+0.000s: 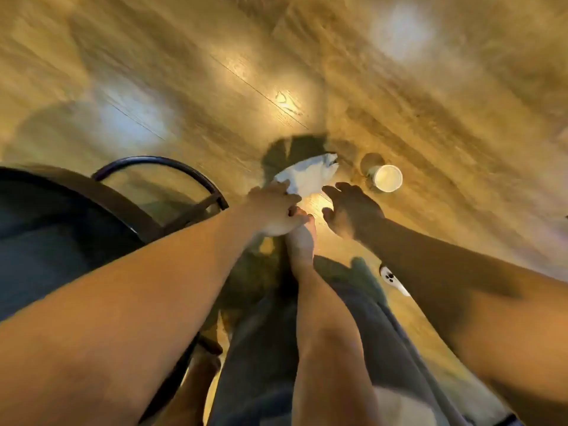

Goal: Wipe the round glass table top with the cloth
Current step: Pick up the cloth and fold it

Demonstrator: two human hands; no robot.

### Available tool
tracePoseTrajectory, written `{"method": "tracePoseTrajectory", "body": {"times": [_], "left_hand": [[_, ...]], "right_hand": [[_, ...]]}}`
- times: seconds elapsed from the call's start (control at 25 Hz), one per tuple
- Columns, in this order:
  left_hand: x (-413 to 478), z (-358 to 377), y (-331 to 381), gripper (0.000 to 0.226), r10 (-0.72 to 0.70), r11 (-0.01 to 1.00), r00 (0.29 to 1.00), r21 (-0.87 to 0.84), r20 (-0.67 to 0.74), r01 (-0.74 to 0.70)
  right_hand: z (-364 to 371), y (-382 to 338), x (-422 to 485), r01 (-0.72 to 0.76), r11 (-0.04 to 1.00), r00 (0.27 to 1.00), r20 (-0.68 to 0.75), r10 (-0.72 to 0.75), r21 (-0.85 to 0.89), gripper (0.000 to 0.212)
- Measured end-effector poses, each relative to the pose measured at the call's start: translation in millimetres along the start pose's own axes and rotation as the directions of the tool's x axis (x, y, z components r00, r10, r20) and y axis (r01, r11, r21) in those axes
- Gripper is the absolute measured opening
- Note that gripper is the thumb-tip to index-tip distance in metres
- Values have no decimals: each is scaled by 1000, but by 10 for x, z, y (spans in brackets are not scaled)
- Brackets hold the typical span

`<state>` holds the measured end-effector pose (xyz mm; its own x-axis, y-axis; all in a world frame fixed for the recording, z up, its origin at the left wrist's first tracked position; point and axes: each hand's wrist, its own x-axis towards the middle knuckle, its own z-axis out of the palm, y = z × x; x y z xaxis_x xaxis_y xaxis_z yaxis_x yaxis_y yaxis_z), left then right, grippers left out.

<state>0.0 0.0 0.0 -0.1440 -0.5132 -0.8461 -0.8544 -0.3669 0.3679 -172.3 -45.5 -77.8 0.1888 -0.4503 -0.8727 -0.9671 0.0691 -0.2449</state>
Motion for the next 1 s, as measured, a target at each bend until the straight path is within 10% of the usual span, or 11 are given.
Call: {"method": "tracePoseTrajectory", "body": {"times": [0.44,0.76,0.88,1.0], "left_hand": [[1727,846,-270,79,-208,975,976,89,60,202],[-280,267,-41,51,-247,830,897,-558,-367,0],[-1364,230,-126,48,-406,613,801,-781,-439,-117],[-2280,354,-310,25,-541,290,755,-925,-371,-247]], "right_hand": [[232,123,1334,-125,849,980,-72,188,513,10],[-315,-774,-379,-52,655,999,34,40,754,15],[-522,-1205,-1133,-2,744,961,207,-183,668,29],[-466,-1471,-1763,384,868,845,260,-468,314,27]]}}
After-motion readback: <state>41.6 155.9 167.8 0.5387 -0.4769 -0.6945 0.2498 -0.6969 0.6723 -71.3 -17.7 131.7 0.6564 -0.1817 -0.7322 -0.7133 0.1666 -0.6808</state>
